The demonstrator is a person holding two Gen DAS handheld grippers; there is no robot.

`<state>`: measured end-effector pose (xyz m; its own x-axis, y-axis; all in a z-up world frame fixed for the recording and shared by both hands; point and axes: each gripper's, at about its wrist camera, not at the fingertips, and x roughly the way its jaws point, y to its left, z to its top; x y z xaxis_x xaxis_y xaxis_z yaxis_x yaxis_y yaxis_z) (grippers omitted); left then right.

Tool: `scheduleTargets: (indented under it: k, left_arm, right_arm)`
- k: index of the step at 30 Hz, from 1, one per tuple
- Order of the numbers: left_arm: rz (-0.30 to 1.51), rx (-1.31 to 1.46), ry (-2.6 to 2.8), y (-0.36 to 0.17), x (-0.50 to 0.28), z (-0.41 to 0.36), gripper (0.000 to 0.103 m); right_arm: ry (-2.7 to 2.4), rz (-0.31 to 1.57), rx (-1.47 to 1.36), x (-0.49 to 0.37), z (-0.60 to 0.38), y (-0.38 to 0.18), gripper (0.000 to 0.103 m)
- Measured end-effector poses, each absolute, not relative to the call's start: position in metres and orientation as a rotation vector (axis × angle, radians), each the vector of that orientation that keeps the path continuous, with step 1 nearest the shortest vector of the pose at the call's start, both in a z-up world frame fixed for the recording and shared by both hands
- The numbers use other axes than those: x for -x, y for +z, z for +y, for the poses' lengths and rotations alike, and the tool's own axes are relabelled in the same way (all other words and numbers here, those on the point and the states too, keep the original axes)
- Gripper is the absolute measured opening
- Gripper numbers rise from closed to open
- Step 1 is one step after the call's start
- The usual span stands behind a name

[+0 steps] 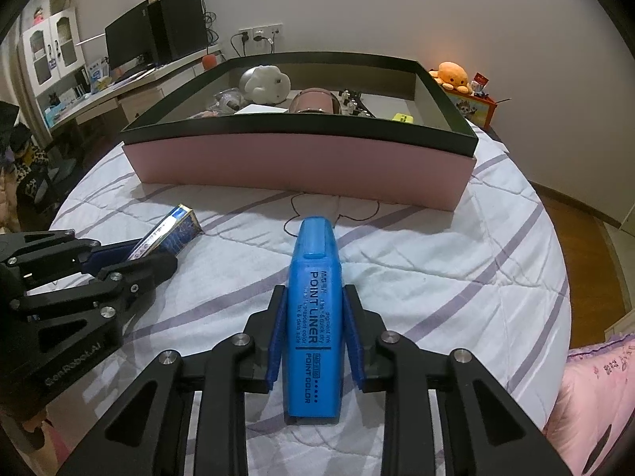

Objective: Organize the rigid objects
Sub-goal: 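Lift the gold case with the left gripper while the right lifts the blue marker over the box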

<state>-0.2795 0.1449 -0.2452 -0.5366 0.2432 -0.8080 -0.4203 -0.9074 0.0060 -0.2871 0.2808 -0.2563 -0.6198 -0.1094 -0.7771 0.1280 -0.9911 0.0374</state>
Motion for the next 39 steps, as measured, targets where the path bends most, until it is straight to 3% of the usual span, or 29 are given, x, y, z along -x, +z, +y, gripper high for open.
scheduleTargets:
  k: [25,39]
  left_arm:
    - [0.217,1.126,2.461,-0.203,0.255,0.123,0.015]
    - [0.249,0.962,2.51,-0.143,0.282,0.127,0.015]
  right_arm:
    - [-2.695,-0.112,-1.17,0.273,0.278,-0.217,0.027]
    - [-2.74,-0.024,-1.054,0.301,0.281,-0.161,0.027]
